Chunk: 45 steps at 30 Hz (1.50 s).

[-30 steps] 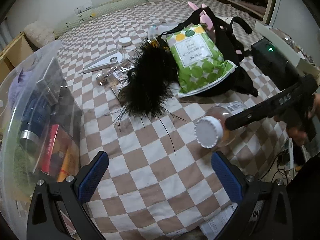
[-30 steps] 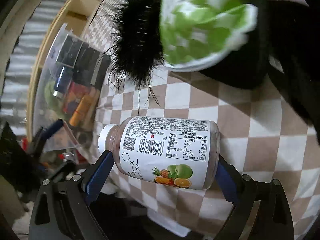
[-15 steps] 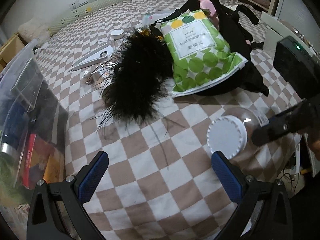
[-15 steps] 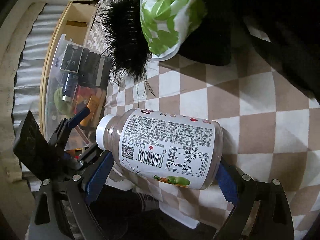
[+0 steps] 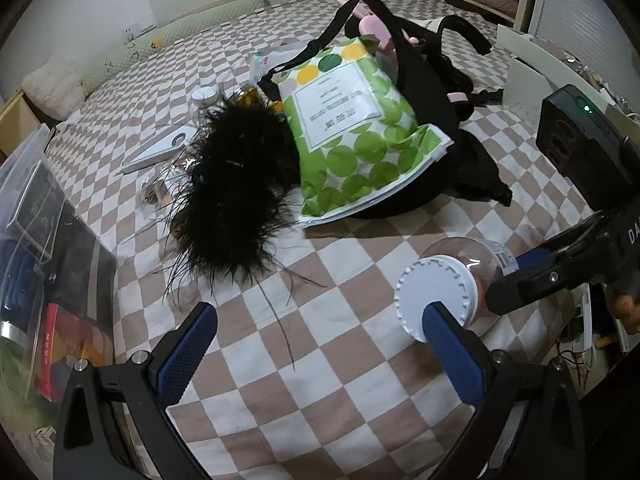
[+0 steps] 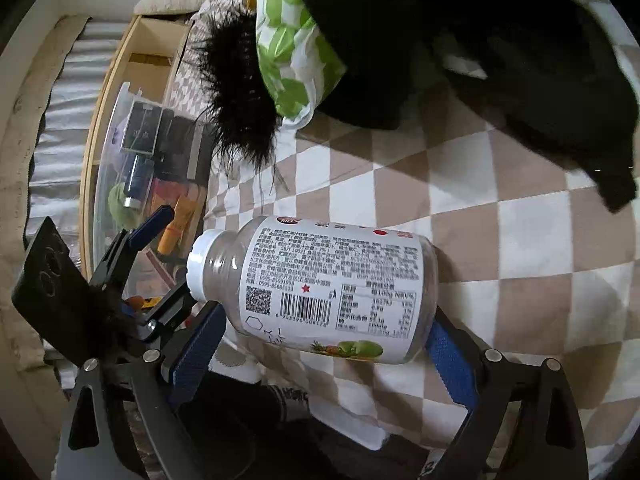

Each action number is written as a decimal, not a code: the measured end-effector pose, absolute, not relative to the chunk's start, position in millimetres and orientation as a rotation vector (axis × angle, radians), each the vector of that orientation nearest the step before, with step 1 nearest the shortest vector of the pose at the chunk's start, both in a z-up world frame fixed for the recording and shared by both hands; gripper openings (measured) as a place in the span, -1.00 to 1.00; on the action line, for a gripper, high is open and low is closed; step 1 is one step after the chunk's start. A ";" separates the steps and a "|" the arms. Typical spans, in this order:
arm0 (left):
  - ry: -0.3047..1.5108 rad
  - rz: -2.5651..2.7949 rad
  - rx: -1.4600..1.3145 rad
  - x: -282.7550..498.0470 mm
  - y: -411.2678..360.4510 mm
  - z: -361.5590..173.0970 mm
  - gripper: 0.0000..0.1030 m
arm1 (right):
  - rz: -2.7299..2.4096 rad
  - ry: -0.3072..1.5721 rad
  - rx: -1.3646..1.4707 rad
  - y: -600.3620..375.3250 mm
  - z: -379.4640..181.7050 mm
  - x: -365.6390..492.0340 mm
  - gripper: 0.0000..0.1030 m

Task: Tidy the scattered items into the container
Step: 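Lift the vitamin jar with the right gripper and stand it upright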

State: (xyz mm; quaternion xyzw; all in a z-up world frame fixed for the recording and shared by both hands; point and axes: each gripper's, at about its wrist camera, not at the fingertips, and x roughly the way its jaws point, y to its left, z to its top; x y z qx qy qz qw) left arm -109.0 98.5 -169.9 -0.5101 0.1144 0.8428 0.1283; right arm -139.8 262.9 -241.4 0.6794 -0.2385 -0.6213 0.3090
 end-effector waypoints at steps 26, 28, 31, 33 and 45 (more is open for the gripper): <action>0.292 2.346 -1.343 -107.0 177.2 -145.9 1.00 | -2.065 -0.530 1.608 320.4 -177.8 -144.4 0.98; 0.285 2.337 -1.342 -107.1 180.3 -145.2 1.00 | -2.088 -0.518 1.593 322.7 -174.4 -142.2 0.98; 0.239 2.307 -1.334 -105.4 179.2 -139.6 1.00 | -2.157 -0.441 1.556 325.4 -167.2 -138.4 0.98; 0.190 2.283 -1.319 -101.1 175.5 -133.4 1.00 | -2.208 -0.364 1.499 324.5 -160.2 -134.6 0.98; 0.320 2.161 -1.243 -56.4 177.1 -133.3 0.97 | -2.255 0.105 1.229 274.9 -146.9 -108.2 1.00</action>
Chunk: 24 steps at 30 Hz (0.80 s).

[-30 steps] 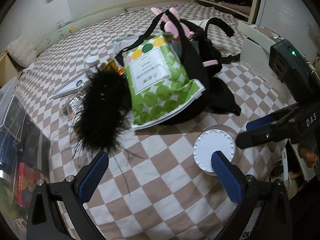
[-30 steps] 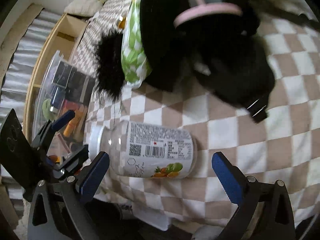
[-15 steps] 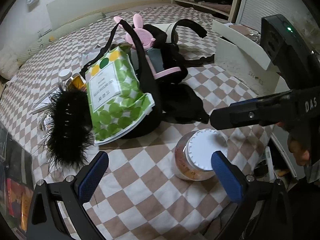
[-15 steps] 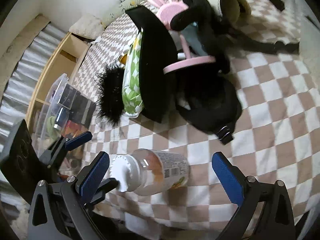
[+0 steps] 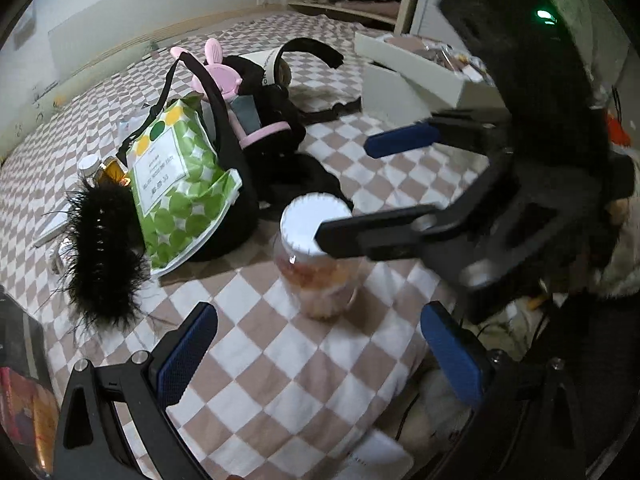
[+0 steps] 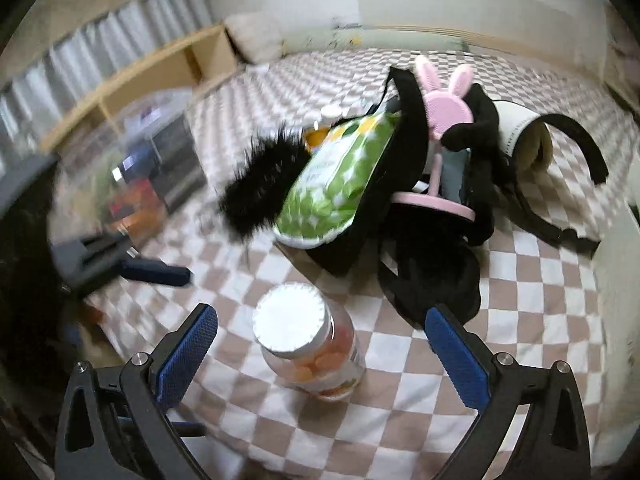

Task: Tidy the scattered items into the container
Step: 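Lift the vitamin jar with the right gripper and stand it upright, then regrasp the upright vitamin jar with the right gripper and lift it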

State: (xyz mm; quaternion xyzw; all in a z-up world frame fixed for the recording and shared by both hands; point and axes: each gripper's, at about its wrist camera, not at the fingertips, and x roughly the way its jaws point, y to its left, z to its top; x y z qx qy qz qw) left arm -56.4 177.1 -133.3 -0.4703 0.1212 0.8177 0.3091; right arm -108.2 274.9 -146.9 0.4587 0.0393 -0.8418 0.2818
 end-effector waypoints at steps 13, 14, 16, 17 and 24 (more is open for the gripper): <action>0.304 2.180 -1.171 -25.0 143.1 -106.3 0.97 | -2.165 0.246 1.420 256.9 -177.5 -108.9 1.00; 0.297 2.186 -1.166 -23.9 140.0 -104.0 0.97 | -2.168 0.259 1.425 255.6 -178.4 -109.0 1.00; 0.282 2.201 -1.158 -23.3 134.8 -100.2 0.97 | -2.165 0.283 1.450 251.8 -182.5 -109.6 1.00; 0.268 2.212 -1.153 -23.3 131.0 -97.5 0.98 | -2.153 0.286 1.481 249.5 -186.3 -110.5 1.00; 0.183 2.255 -1.141 -24.3 110.6 -86.3 0.98 | -2.109 0.349 1.592 233.6 -200.0 -113.7 0.46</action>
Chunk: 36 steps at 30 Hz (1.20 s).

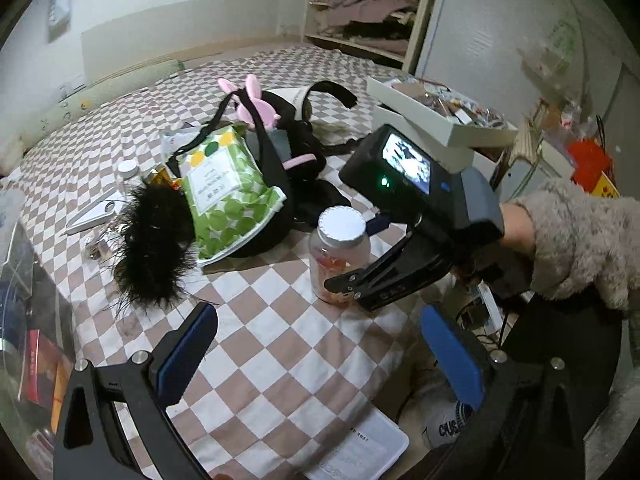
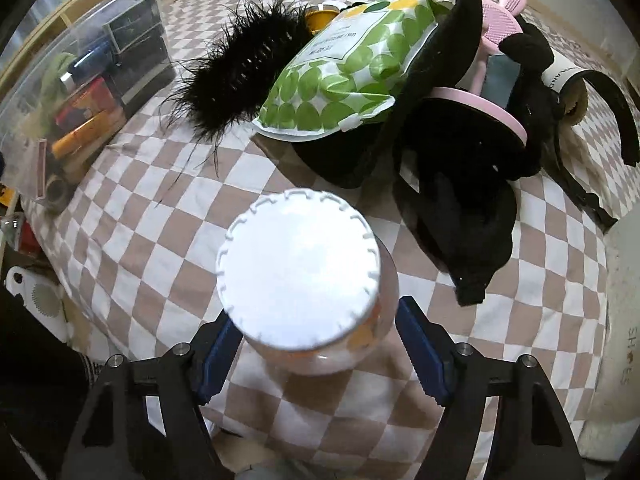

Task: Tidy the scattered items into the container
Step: 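Regrasp the upright vitamin jar with the right gripper and lift it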

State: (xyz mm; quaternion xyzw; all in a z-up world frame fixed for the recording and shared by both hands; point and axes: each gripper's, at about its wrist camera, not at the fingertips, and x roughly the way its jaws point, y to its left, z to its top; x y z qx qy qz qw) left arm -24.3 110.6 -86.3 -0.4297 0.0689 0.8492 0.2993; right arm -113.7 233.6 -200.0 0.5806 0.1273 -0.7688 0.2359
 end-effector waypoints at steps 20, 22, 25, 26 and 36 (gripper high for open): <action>0.021 2.448 -1.052 -30.4 55.9 -53.1 0.98 | -2.161 0.077 1.443 220.8 -131.2 -118.1 0.36; 0.001 2.483 -1.018 -30.3 47.9 -44.9 0.98 | -2.179 0.036 1.398 216.9 -117.7 -117.0 0.36; -0.022 2.535 -0.979 -29.5 36.4 -34.9 0.98 | -2.181 -0.027 1.333 209.4 -100.5 -114.4 0.36; -0.017 2.551 -0.969 -28.7 33.3 -32.8 0.98 | -2.174 -0.053 1.313 206.7 -95.0 -114.1 0.36; 0.104 2.544 -0.909 -8.2 31.9 -33.8 0.98 | -2.088 -0.283 1.171 191.4 -56.3 -106.3 0.35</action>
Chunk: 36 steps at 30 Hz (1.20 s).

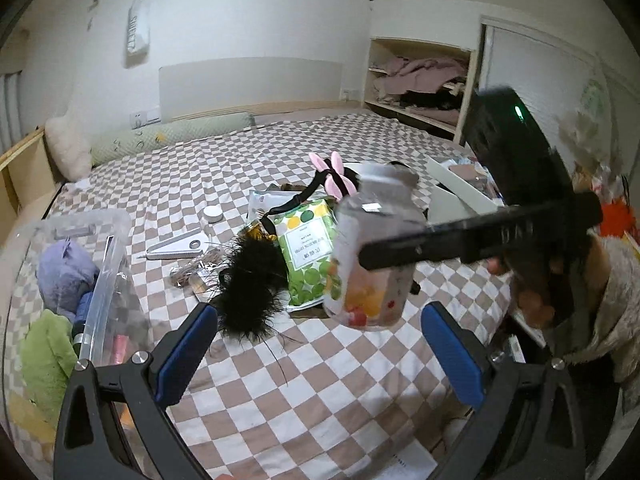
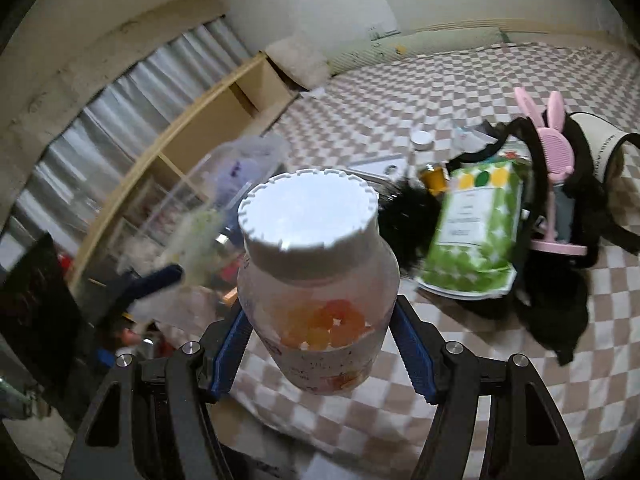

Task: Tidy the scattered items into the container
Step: 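Regrasp the upright vitamin jar with the right gripper and lift it, then grasp the black feather boa with the left gripper while the right holds the jar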

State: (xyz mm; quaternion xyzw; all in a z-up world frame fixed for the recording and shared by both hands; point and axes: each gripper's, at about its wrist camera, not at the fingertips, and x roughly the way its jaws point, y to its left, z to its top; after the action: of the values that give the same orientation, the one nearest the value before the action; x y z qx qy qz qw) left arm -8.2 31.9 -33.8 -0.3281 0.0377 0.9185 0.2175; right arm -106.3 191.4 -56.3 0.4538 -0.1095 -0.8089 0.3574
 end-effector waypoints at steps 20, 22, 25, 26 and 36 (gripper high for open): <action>0.050 2.495 -1.255 -105.4 26.8 -101.5 0.63 | -2.013 -0.252 1.518 211.4 -152.3 -150.8 0.35; 0.116 2.513 -1.272 -124.6 35.0 -114.2 0.62 | -2.008 -0.258 1.538 214.9 -158.1 -152.2 0.35; 0.214 2.538 -1.302 -158.2 43.2 -137.4 0.35 | -1.997 -0.271 1.552 219.7 -163.7 -150.4 0.35; 0.228 2.537 -1.328 -171.2 43.8 -147.0 0.23 | -1.997 -0.266 1.556 221.2 -165.0 -150.1 0.35; 0.291 2.459 -1.419 -225.6 49.8 -198.7 0.17 | -1.978 -0.277 1.606 232.8 -175.4 -156.7 0.35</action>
State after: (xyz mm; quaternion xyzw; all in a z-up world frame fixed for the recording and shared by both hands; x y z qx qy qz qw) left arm -225.6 49.8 -198.7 -0.4919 0.1010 0.8528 0.1432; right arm -156.7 232.8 -175.4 0.6007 -0.1037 -0.7397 0.2852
